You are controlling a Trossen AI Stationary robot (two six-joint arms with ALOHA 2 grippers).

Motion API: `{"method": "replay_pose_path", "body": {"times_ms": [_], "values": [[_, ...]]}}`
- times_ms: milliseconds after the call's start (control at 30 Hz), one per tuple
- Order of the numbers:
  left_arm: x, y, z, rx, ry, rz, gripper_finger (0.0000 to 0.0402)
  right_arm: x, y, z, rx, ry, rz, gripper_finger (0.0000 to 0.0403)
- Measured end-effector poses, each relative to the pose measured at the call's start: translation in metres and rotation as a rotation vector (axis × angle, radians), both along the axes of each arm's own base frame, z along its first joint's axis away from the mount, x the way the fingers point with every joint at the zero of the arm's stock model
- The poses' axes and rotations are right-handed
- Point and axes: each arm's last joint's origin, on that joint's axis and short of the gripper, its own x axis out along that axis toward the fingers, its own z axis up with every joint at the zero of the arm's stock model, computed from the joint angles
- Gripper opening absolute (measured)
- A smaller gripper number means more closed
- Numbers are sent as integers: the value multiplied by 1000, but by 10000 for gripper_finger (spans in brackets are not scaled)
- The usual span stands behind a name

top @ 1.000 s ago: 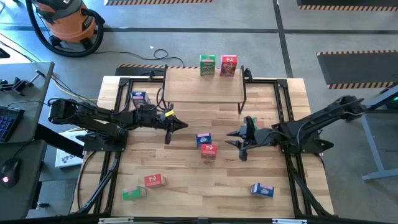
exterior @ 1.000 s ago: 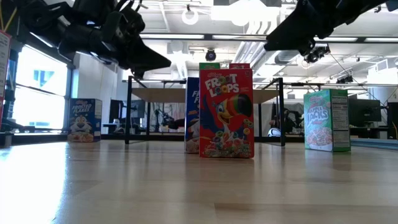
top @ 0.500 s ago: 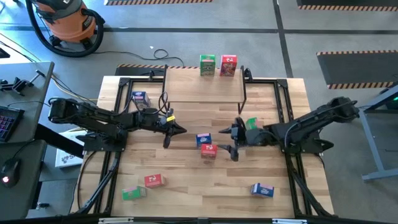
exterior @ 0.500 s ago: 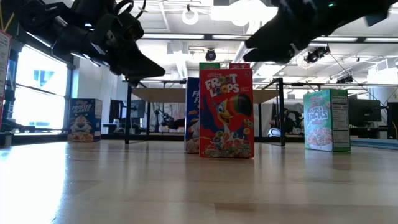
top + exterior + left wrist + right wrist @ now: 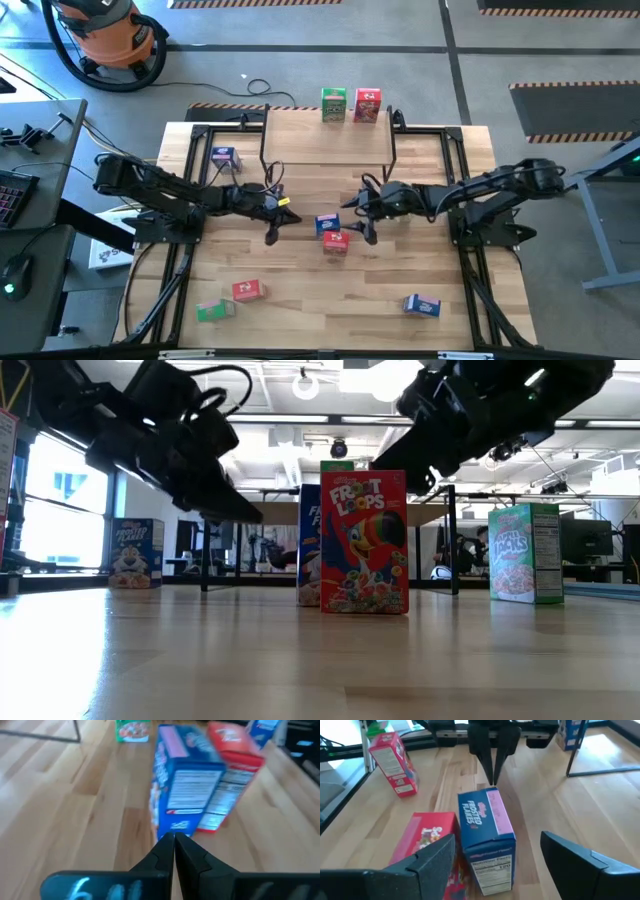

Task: Stack cereal on shelf
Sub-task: Put the middle blue cereal on the shelf

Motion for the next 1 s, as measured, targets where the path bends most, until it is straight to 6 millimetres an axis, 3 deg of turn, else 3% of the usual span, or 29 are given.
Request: {"method": "replay_pose_path", "body": {"times_ms": [500, 767, 1000], "values": [[23, -15, -3, 16, -33, -27, 8, 37, -5, -1, 12, 107, 95, 284], [23, -14, -3, 42, -14, 12, 8, 54, -6, -6, -18, 195, 110, 284], [21, -13, 0, 30, -17, 21, 7, 56, -6, -5, -28, 198, 127, 276]]}}
